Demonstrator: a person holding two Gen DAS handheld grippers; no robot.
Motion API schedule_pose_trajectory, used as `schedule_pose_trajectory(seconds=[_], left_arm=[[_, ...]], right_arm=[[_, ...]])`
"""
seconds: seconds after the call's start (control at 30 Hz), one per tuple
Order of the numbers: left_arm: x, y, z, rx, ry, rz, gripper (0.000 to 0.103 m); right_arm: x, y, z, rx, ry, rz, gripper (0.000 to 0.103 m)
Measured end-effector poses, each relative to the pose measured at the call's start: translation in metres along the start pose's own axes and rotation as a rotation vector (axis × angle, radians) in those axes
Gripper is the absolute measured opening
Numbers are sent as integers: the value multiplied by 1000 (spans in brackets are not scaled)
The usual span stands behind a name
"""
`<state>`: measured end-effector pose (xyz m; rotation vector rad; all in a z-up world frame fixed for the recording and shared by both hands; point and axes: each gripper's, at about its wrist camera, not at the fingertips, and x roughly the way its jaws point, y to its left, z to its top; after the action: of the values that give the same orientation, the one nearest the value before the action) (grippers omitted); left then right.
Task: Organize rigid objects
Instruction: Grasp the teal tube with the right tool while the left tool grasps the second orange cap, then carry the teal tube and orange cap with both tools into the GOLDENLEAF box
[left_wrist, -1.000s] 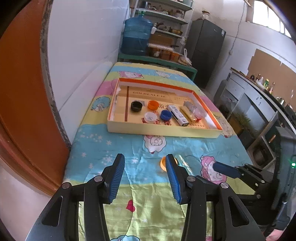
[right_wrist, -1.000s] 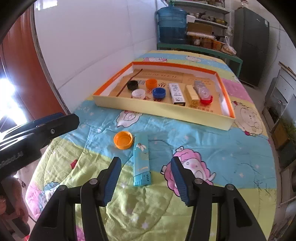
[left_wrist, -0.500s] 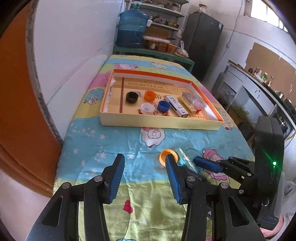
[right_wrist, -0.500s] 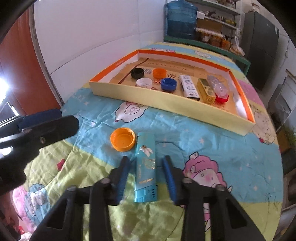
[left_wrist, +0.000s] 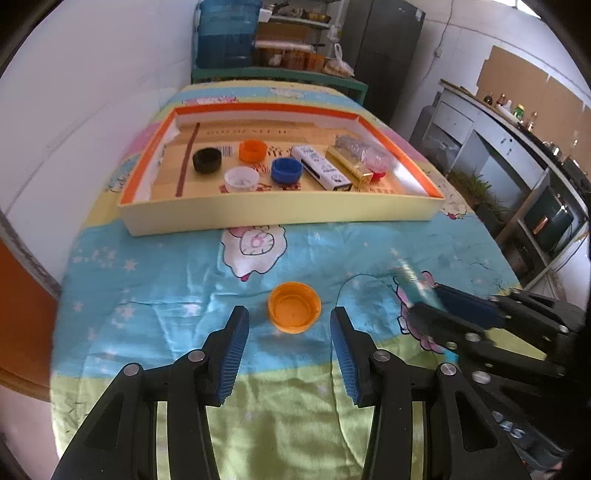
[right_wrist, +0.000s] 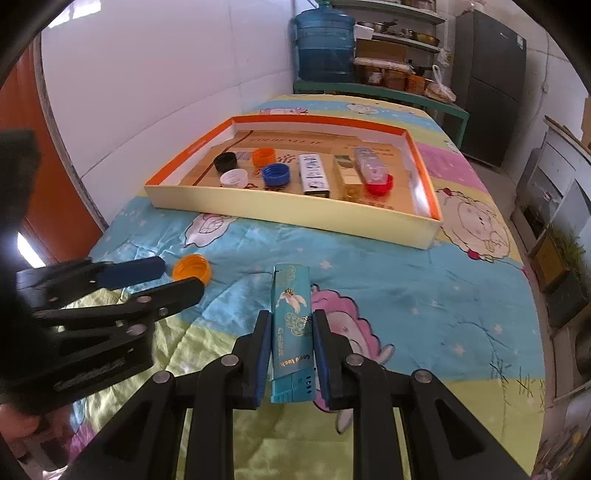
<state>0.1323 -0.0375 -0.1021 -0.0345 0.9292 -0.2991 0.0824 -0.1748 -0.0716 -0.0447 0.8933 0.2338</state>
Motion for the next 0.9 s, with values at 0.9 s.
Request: schedule_pose_trajectory(seconds=[0.9], left_arm=[[-23, 10, 21, -30, -95, 32, 31]], right_arm=[[-6, -11, 8, 38, -43, 39, 22]])
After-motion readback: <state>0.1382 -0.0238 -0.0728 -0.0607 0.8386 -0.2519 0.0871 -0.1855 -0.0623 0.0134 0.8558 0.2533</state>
